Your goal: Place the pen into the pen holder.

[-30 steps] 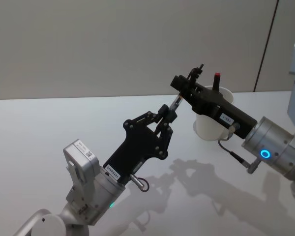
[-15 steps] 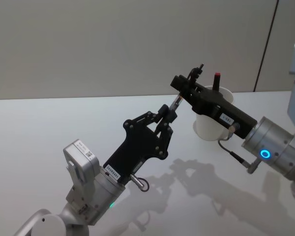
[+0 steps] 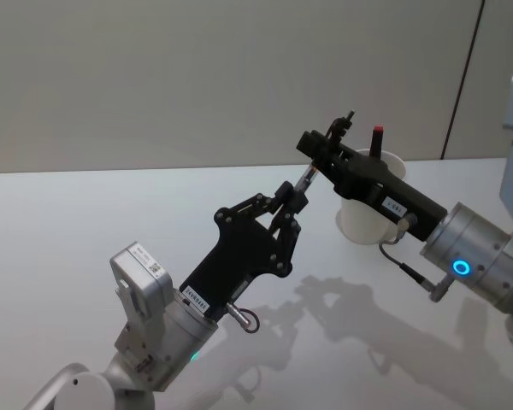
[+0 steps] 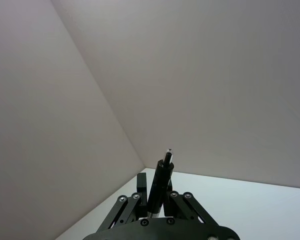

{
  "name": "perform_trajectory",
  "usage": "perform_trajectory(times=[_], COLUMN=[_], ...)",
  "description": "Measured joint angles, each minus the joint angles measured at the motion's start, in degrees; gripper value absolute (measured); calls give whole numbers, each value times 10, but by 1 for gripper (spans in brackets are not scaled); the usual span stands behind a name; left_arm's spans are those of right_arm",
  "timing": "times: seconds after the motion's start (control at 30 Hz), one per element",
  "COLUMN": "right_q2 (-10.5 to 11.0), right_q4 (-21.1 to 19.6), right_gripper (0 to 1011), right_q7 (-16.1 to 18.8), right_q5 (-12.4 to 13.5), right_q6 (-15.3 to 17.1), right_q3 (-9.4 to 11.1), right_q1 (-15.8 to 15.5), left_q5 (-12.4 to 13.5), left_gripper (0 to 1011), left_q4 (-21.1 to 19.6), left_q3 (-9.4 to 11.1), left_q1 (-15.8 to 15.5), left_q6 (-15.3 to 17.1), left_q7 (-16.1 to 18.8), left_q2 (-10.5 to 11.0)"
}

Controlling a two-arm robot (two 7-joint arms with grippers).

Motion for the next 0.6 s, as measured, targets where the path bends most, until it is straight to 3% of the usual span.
perform_trajectory(times=[0.6], right_q2=[0], right_q4=[0], right_gripper=[153], right_q7=[0], right_q5=[0], right_q6=[0], right_q3=[0], right_q1=[0], left_q5=[0], left_gripper=[123], left_q4=[0], left_q3=[0], left_q1=[0], left_q6=[0], left_q7=[0], left_q2=[0])
